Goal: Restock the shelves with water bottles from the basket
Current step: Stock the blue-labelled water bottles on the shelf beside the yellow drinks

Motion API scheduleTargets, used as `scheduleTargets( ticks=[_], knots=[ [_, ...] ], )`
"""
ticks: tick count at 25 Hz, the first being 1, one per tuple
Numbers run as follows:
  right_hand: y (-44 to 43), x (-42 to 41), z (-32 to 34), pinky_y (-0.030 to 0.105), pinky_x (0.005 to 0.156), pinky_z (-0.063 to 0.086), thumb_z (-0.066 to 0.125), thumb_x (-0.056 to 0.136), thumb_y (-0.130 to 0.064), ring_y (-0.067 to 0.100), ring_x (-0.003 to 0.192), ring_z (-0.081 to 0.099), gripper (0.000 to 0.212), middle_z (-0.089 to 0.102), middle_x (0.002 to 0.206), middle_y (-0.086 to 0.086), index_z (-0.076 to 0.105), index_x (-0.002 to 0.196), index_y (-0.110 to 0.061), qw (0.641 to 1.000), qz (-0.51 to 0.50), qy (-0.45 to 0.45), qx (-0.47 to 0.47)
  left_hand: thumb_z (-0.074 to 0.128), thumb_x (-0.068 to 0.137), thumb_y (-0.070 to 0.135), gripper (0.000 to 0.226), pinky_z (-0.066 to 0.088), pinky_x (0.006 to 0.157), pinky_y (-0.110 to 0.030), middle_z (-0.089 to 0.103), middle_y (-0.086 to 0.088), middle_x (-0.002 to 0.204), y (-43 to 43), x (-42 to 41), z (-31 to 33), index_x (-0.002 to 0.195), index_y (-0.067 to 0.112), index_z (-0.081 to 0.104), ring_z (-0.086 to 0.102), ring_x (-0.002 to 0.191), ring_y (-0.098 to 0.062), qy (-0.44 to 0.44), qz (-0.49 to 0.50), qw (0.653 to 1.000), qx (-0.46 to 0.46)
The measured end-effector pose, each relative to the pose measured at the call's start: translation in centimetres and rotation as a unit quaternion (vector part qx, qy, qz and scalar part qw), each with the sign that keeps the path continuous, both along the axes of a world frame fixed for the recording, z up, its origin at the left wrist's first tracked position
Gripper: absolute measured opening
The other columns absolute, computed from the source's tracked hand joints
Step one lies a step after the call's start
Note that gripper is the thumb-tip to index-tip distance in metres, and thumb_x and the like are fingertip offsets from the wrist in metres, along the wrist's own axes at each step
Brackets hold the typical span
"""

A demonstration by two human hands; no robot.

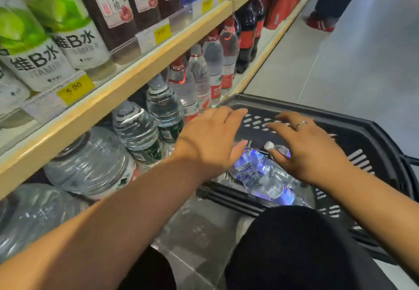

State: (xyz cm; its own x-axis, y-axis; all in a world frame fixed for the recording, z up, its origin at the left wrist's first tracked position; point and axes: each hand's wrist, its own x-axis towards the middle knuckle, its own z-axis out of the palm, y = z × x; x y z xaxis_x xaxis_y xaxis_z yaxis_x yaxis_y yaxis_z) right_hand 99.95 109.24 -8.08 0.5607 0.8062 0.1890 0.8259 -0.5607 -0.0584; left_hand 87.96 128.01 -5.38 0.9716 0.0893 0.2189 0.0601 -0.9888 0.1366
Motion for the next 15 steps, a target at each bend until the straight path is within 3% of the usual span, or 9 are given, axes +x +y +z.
scheduleTargets(
  ticks=[5,8,10,15],
  knots=[
    [-1.9,4.3,-5.2,0.047,0.083,0.052,0.072,0.077,-0.032,0.041,0.108,0.054,0.055,0.053,0.128,0.018,0.058,0.126,-0.013,0.995,-0.054,0.032,-0.072,0.059,0.082,0.045,0.063,0.055,0.075,-0.042,0.061,-0.011,0.111,-1.2,5.7,-6.6,0.134,0.010,0.051,0.060,0.099,-0.033,0.025,-0.019,0.999,-0.020],
    [-2.8,6.5,-8.6,0.045,0.084,0.051,0.063,0.082,-0.040,0.038,0.110,0.051,0.062,0.048,0.127,0.015,0.047,0.136,-0.016,0.985,-0.081,0.079,-0.134,0.058,0.088,0.048,0.074,0.042,0.100,-0.040,0.047,-0.012,0.134,-2.1,9.0,-10.4,0.148,0.016,0.027,0.049,0.121,-0.032,0.134,0.041,0.982,-0.124],
    [-3.3,7.7,-10.7,0.042,0.082,0.051,0.058,0.085,-0.046,0.035,0.111,0.050,0.065,0.044,0.128,0.012,0.039,0.139,-0.017,0.974,-0.087,0.095,-0.185,0.060,0.085,0.054,0.087,0.037,0.104,-0.038,0.037,-0.014,0.145,-2.7,10.7,-12.6,0.151,0.019,0.015,0.041,0.131,-0.032,0.249,0.097,0.946,-0.182],
    [-3.9,9.8,-15.2,0.043,0.088,0.050,0.057,0.087,-0.046,0.033,0.119,0.044,0.080,0.033,0.138,0.013,0.015,0.150,-0.020,0.950,-0.120,0.157,-0.244,0.062,0.079,0.062,0.092,0.039,0.104,-0.042,0.036,-0.022,0.146,-2.6,12.5,-18.0,0.150,0.024,0.015,0.042,0.131,-0.037,0.330,0.129,0.926,-0.131]
  ],
)
